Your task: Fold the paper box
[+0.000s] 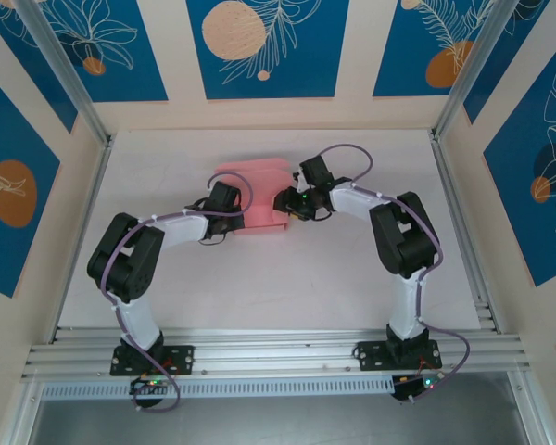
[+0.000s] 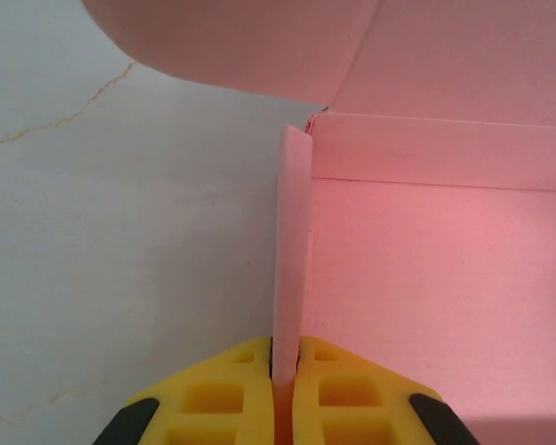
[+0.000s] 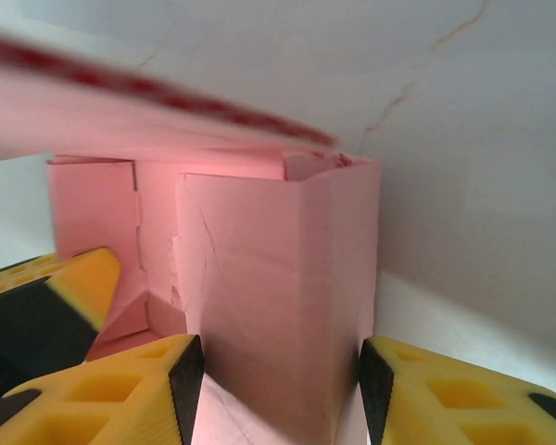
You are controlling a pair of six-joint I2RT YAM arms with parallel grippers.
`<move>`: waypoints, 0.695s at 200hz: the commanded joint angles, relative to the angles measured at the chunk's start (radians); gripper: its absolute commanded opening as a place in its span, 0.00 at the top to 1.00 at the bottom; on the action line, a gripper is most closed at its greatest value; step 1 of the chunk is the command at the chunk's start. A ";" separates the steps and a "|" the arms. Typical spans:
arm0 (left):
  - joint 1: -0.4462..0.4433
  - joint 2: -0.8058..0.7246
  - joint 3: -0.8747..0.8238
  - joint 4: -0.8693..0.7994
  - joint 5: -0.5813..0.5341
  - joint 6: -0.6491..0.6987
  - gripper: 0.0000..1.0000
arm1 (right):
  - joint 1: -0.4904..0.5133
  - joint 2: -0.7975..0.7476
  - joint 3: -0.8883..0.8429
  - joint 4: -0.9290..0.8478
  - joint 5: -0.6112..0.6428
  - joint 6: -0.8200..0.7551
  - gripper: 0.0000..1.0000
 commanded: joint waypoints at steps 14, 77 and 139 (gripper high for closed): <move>-0.005 0.039 -0.020 -0.072 0.008 -0.009 1.00 | 0.053 0.061 0.114 -0.250 0.228 -0.075 0.54; -0.009 0.022 -0.042 -0.040 -0.006 -0.042 1.00 | 0.124 0.158 0.236 -0.441 0.502 -0.099 0.59; -0.009 0.016 -0.035 -0.043 -0.011 -0.049 1.00 | 0.149 0.202 0.246 -0.492 0.625 -0.093 0.72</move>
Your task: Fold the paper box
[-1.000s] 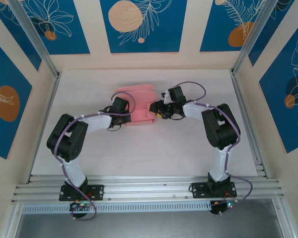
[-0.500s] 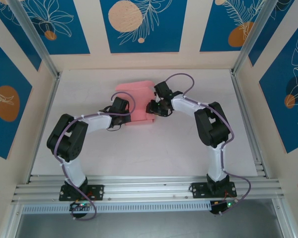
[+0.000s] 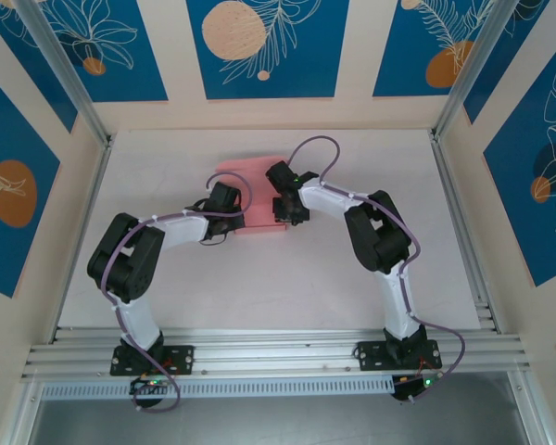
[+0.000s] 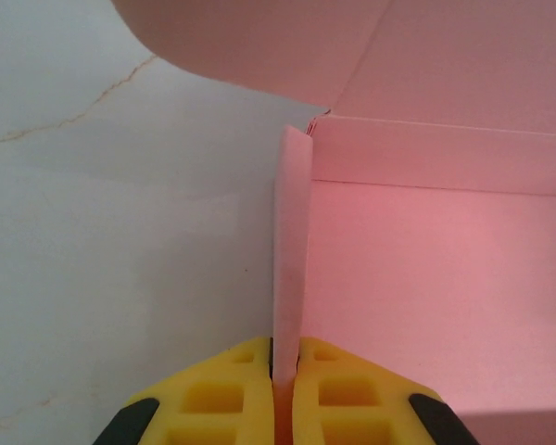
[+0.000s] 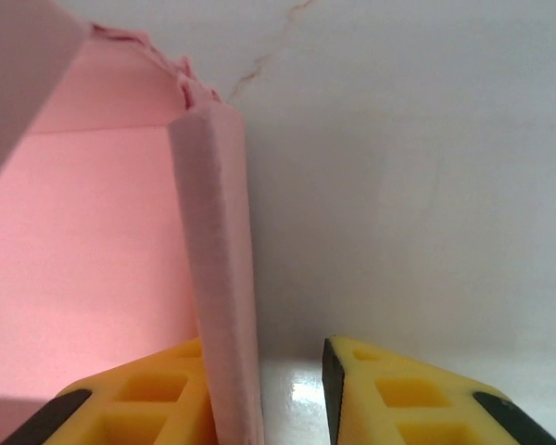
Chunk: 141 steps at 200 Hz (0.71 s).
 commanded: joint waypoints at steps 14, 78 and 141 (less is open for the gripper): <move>-0.007 0.008 -0.033 -0.071 -0.012 -0.017 1.00 | 0.006 0.072 0.027 -0.170 0.166 -0.028 0.80; -0.006 -0.032 -0.052 -0.065 -0.108 -0.058 1.00 | 0.061 0.186 0.167 -0.441 0.456 -0.021 0.96; -0.006 -0.042 -0.033 -0.100 -0.315 -0.077 1.00 | 0.083 0.240 0.177 -0.599 0.578 0.050 0.92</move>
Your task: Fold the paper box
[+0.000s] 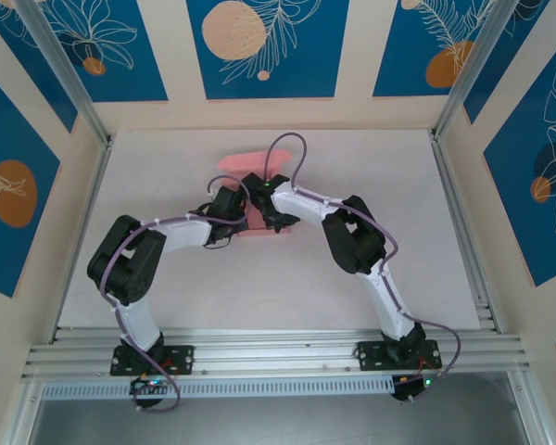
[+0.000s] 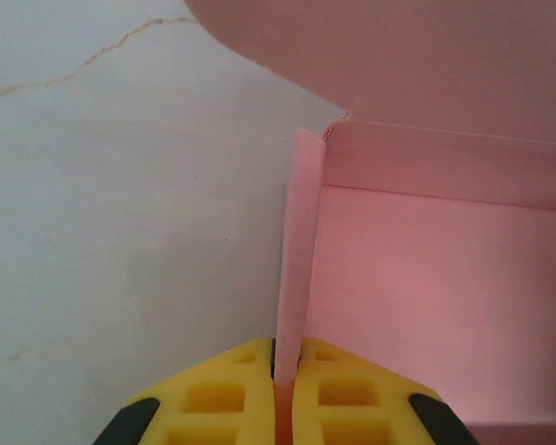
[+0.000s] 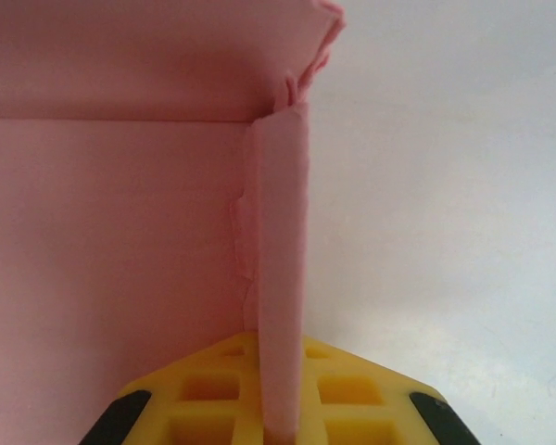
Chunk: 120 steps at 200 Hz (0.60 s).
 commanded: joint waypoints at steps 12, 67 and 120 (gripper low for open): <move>0.025 -0.018 0.005 -0.144 -0.291 0.010 1.00 | -0.047 0.070 -0.086 -0.271 0.192 0.016 0.92; 0.026 -0.008 0.008 -0.183 -0.409 0.006 1.00 | -0.056 0.025 -0.130 -0.214 0.114 -0.010 0.95; 0.006 0.025 0.042 -0.073 -0.239 -0.016 0.77 | -0.017 -0.027 -0.134 -0.116 0.015 -0.048 0.95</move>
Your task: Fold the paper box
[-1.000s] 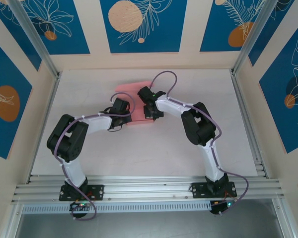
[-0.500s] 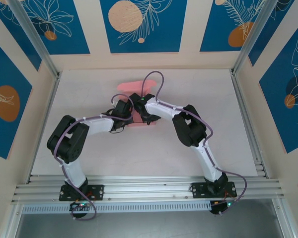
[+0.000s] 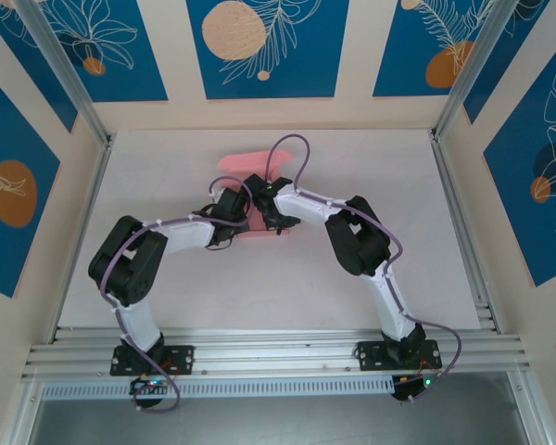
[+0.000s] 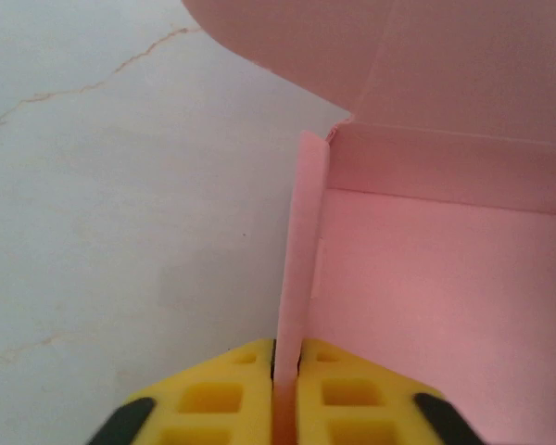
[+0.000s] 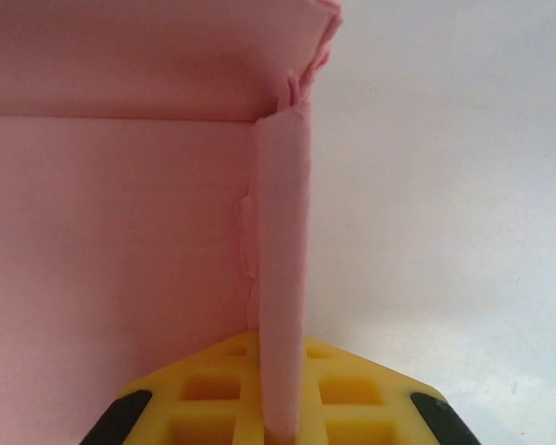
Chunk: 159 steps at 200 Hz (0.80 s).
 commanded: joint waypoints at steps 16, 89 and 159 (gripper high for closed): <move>0.029 0.032 0.048 -0.026 -0.110 -0.033 0.72 | -0.011 0.029 -0.052 -0.187 0.049 -0.045 0.95; 0.044 -0.116 0.023 -0.012 0.061 -0.018 0.35 | -0.011 0.016 -0.062 -0.175 0.031 -0.063 0.99; 0.109 -0.271 -0.089 -0.035 0.192 0.060 0.36 | -0.005 -0.022 -0.096 -0.137 0.000 -0.093 1.00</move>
